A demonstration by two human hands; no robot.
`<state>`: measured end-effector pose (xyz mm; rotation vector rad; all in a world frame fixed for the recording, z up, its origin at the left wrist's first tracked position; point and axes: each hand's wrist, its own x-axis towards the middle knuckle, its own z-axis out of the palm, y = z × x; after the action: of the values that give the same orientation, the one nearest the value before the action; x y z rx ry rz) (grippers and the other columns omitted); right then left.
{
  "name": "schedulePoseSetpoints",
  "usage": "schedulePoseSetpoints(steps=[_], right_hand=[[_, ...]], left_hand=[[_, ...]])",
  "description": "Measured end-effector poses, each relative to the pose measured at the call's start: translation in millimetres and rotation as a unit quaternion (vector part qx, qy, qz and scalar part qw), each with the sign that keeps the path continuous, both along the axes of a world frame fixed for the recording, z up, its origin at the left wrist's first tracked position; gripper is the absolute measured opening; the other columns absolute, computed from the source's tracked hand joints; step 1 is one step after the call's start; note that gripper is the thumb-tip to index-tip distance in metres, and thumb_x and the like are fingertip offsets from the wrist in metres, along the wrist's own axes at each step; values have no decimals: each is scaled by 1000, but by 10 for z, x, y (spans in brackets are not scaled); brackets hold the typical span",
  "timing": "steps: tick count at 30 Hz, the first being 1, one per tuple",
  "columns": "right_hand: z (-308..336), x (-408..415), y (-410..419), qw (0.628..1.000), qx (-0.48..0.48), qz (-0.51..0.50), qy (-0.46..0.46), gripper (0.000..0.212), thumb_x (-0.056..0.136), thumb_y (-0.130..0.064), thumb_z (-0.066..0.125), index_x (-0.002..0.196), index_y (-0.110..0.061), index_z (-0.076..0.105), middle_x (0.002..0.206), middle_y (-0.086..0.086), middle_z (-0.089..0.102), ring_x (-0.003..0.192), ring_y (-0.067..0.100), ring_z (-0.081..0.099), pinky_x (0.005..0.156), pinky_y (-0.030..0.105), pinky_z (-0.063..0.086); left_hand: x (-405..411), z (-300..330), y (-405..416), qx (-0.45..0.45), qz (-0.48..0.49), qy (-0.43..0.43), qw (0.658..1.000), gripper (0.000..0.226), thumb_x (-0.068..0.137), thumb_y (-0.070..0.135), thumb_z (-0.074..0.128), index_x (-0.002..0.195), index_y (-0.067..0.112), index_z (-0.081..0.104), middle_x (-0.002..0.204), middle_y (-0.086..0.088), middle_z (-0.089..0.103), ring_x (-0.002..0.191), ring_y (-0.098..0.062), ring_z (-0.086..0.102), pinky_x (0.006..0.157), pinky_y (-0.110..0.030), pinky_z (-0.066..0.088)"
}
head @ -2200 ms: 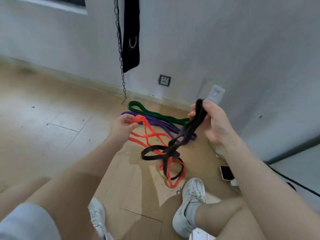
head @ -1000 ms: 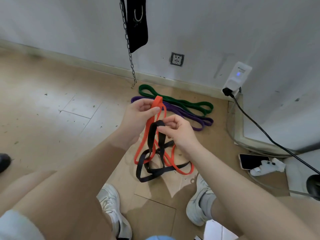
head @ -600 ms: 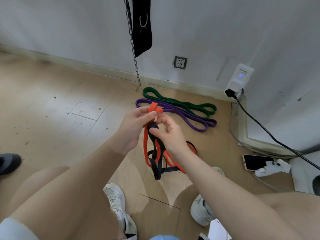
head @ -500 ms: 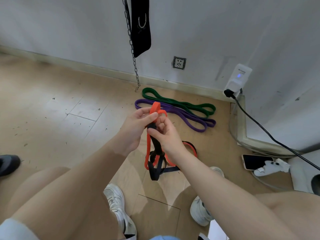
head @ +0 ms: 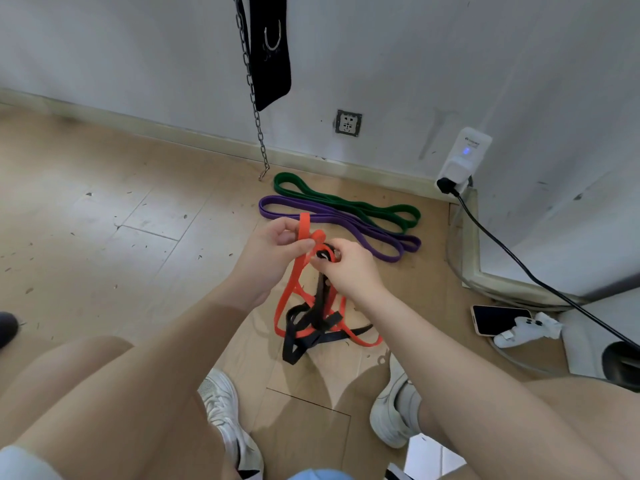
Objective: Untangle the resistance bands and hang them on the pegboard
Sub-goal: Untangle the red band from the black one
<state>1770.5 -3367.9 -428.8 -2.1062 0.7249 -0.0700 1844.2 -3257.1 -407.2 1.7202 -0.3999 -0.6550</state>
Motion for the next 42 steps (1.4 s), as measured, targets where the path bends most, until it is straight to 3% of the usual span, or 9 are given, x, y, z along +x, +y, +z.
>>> schedulePoseSetpoints(steps=[3,7,13,17,21,25,27,35,42], right_hand=[[57,-30,-10,992,123,7,11,11,82,-25,69,90,-18,66,84,-1,69,79,15,66,77,33,55],[189,-107,-170,962,271,3,-18,14,84,-22,68,96,-16,67,86,-1,71,84,13,69,80,28,55],[283,-201,-868,819,427,-330,-196,7,92,-13,58,90,-7,56,85,8,55,74,21,65,63,24,59],[51,-488,-1257,864,303,-374,-147,26,94,-18,55,117,-5,54,93,5,57,90,19,64,84,28,53],[-326,-604,-1387,894,209,-395,-25,33,96,-20,49,125,-3,52,111,11,61,103,27,59,93,37,48],[-663,-568,-1336,912,159,-339,165,52,98,-16,37,145,-5,20,147,16,32,130,32,37,110,40,31],[-781,-502,-1279,926,98,-294,214,51,94,-7,43,141,0,27,144,20,35,129,34,39,107,40,34],[-1356,128,-1010,989,36,0,143,34,99,-14,39,131,-14,49,141,7,45,126,24,46,97,31,42],[-1948,919,-795,978,99,148,111,35,101,-15,33,127,-23,55,133,1,55,124,18,49,98,26,37]], left_hand=[[43,21,-41,21,25,-10,999,10,90,15,59,99,16,61,87,5,72,64,11,62,56,-8,42],[106,38,-16,12,38,-4,999,7,89,14,60,94,18,61,86,1,72,70,-3,65,64,-14,46],[240,120,49,-8,107,3,994,9,90,9,57,91,17,59,81,1,68,62,-4,61,47,-8,42],[335,155,104,-12,160,-11,987,14,90,5,57,102,11,59,79,1,64,60,-4,57,47,-11,41],[296,282,19,-83,160,-30,983,15,89,3,57,91,18,59,82,2,62,64,-3,59,50,-6,42],[295,303,-74,-109,115,-53,986,20,89,1,57,86,21,60,81,2,63,59,2,61,51,-6,43],[333,223,-125,-79,77,-63,992,19,88,1,58,87,20,62,82,2,64,61,3,60,52,-6,43],[675,-380,-362,43,67,-39,996,14,87,8,61,88,22,62,89,-1,65,71,-6,58,52,-5,43],[1036,-942,-412,113,86,-4,990,15,86,8,63,84,23,64,83,4,65,72,-4,58,54,-6,45]])
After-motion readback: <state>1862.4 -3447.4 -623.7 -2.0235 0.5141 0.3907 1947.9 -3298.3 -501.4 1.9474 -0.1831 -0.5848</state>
